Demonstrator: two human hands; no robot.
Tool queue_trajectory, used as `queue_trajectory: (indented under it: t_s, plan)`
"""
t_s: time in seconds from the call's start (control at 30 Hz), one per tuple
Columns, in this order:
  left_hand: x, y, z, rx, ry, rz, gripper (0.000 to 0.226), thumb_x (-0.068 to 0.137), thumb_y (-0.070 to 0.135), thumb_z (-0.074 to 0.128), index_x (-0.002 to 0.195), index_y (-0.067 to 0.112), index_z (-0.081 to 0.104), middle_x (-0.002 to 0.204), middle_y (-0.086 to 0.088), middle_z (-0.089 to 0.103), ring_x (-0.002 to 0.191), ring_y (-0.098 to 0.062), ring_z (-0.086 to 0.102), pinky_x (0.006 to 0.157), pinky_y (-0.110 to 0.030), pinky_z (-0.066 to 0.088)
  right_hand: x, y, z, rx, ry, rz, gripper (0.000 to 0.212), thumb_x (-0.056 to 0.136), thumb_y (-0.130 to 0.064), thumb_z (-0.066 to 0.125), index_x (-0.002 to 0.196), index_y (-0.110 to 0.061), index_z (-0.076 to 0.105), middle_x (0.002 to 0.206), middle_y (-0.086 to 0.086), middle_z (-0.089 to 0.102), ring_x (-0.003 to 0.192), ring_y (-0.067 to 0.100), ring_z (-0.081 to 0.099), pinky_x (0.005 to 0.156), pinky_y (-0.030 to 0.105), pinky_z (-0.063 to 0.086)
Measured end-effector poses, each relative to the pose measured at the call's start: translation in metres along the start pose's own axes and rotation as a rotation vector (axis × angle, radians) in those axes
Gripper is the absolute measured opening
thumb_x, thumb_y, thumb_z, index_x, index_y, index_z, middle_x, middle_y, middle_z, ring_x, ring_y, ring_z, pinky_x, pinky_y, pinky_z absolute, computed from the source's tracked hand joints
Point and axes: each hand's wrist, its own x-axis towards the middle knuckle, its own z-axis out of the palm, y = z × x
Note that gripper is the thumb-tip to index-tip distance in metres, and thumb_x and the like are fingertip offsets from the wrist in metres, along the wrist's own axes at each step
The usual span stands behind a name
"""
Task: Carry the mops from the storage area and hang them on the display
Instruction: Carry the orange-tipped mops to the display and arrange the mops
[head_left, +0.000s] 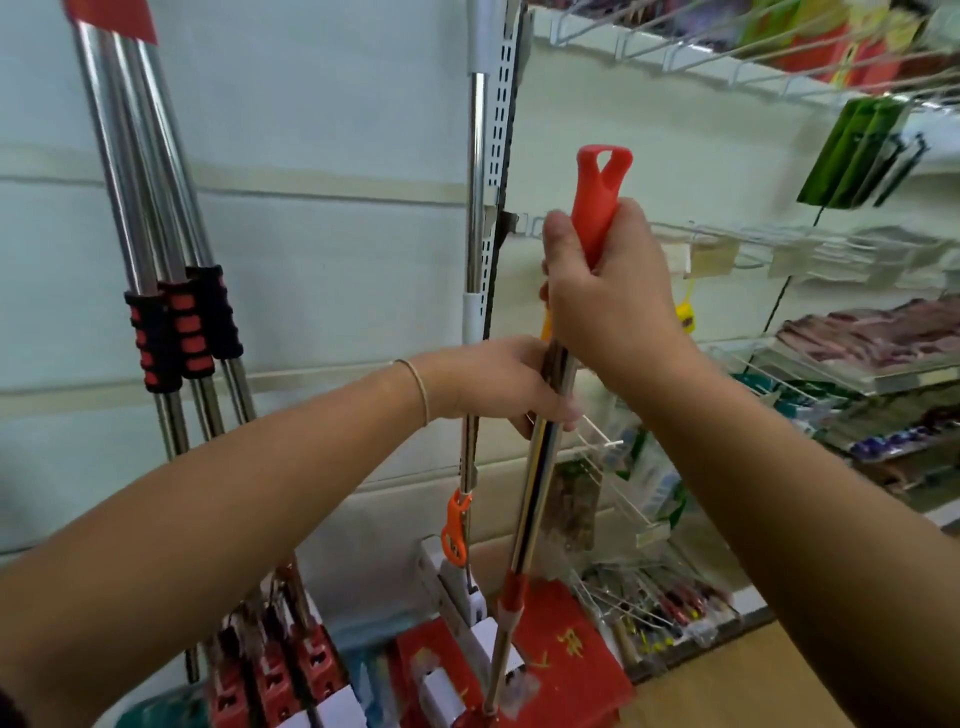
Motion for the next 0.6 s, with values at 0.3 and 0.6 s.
queue_trajectory:
  t_s: [0.3, 0.6]
  plan:
    - [0.024, 0.010, -0.017, -0.117, 0.298, 0.006, 0.015, 0.095, 0.031, 0.057, 0.098, 0.017, 0.061, 0.093, -0.003, 0.073, 0.093, -0.022, 0.071, 0.076, -0.030, 0.052, 0.059, 0.010, -0.001, 0.039, -0.092, -0.056, 0.018, 0.101, -0.041, 0.051, 0.101, -0.023, 0.047, 0.097, 0.011, 0.064, 0.084, 0.027, 0.067, 0.076, 0.052, 0.057]
    - [0.042, 0.035, -0.047, -0.208, 0.530, -0.027, 0.021, 0.095, 0.021, 0.059, 0.107, 0.004, 0.058, 0.092, -0.014, 0.070, 0.087, -0.033, 0.072, 0.081, -0.043, 0.057, 0.117, 0.006, 0.001, 0.074, -0.159, -0.118, 0.029, 0.098, -0.046, 0.052, 0.092, -0.018, 0.051, 0.089, 0.010, 0.065, 0.081, 0.029, 0.070, 0.076, 0.052, 0.058]
